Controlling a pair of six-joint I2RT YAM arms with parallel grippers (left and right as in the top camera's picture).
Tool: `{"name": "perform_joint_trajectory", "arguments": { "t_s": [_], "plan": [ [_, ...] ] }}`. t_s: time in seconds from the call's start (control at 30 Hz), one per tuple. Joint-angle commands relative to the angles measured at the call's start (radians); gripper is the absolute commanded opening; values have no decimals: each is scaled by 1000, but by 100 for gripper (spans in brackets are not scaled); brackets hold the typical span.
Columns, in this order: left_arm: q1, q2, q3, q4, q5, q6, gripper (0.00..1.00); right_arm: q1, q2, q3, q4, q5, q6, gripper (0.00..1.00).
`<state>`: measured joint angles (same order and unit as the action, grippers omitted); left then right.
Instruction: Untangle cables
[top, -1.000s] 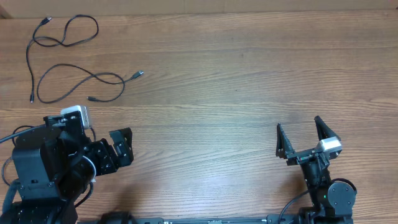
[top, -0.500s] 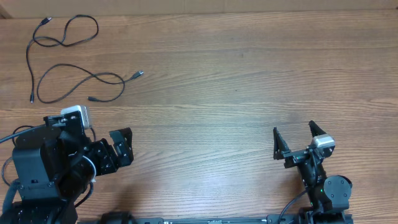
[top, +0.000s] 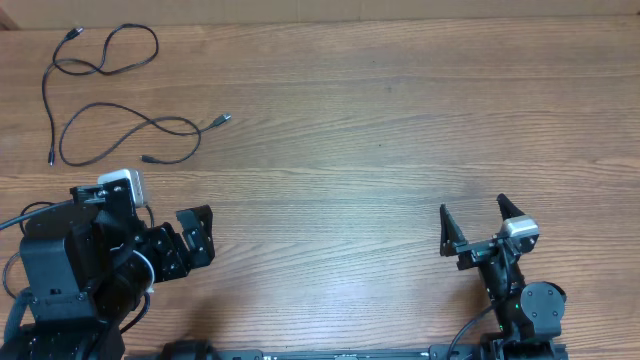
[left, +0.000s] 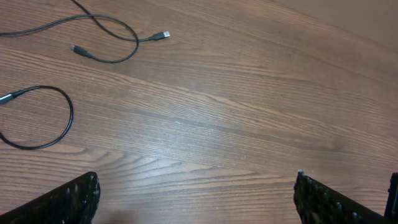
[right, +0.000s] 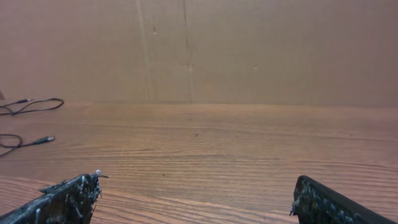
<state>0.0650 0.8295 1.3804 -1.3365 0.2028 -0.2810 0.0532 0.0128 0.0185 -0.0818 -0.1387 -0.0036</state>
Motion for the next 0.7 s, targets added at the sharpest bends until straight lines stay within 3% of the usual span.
{"name": "perform_joint_trajectory", "arguments": {
  "t_s": [0.0, 0.67],
  "plan": [
    [-7, 1, -3, 2, 7, 12, 100, 4, -10, -10, 0, 30, 3, 100],
    [-7, 1, -3, 2, 7, 12, 100, 4, -10, -10, -6, 66, -21, 100]
  ]
}}
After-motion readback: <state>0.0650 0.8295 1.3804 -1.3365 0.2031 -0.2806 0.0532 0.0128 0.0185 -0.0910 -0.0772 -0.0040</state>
